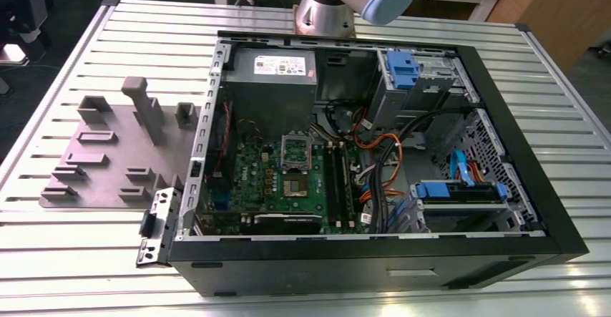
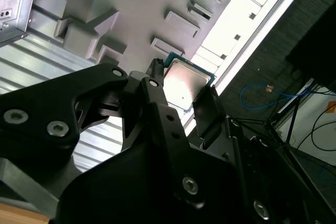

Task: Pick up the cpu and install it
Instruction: 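Pick up the cpu and move it towards the insertion slot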

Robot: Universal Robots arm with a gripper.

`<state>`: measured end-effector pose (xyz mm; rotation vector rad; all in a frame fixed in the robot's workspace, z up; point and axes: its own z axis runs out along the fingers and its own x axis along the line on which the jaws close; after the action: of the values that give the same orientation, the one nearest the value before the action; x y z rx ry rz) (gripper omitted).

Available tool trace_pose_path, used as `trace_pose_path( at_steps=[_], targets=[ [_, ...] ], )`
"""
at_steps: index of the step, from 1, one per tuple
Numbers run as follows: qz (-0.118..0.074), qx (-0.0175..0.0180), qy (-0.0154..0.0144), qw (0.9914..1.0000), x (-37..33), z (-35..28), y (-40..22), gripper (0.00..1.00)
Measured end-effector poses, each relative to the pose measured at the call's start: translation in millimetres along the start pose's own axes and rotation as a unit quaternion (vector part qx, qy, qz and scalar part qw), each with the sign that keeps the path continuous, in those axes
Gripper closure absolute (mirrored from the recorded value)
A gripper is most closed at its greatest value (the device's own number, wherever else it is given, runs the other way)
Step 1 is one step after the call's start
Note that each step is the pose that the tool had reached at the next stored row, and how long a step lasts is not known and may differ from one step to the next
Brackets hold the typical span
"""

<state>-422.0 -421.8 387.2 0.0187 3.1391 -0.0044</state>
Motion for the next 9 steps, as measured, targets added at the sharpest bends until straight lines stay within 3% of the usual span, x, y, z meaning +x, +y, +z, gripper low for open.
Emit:
trace_pose_path(
  at_steps=[9],
  targets=[
    [0.0,0.0,0.0,1.0,-4.3,0.1,-0.3,0.53]
  ],
)
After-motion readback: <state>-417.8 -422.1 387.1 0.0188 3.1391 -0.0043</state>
